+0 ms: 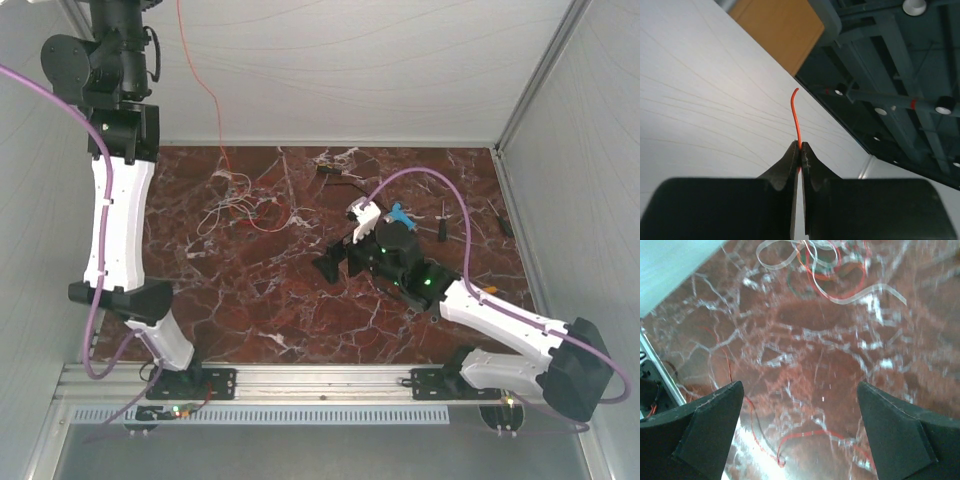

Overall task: Zip-tie the wires
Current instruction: Untie the cable at the center of the board.

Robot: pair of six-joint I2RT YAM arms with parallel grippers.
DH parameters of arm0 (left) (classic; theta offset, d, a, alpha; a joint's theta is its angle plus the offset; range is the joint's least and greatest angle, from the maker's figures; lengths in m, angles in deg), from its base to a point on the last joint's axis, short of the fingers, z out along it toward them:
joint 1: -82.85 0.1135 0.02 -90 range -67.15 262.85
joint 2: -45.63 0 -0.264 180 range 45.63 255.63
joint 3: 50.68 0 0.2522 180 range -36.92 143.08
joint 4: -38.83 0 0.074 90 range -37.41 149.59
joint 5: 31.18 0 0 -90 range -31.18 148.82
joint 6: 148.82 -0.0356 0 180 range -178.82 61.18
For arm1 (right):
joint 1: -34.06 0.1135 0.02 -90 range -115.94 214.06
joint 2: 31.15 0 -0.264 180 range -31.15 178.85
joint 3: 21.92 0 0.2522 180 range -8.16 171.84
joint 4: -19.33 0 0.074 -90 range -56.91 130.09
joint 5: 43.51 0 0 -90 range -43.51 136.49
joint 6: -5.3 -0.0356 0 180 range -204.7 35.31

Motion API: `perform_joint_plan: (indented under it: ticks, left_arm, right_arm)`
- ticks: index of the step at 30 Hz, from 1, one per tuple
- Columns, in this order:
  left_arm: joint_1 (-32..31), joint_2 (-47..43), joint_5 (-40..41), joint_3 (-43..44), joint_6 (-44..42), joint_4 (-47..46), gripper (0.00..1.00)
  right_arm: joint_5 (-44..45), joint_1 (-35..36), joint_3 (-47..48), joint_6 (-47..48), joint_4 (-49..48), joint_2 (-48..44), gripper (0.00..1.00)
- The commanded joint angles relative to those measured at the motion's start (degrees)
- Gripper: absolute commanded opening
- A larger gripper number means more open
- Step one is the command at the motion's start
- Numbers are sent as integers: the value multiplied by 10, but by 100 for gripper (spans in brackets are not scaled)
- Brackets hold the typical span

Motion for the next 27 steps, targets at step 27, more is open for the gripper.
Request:
perform_joint_plan:
  ticks: [27]
  left_arm:
    - [-24, -196, -53, -199, -44, -51, 0]
  right_arm:
    - [-125, -6, 378, 361, -619, 660, 77]
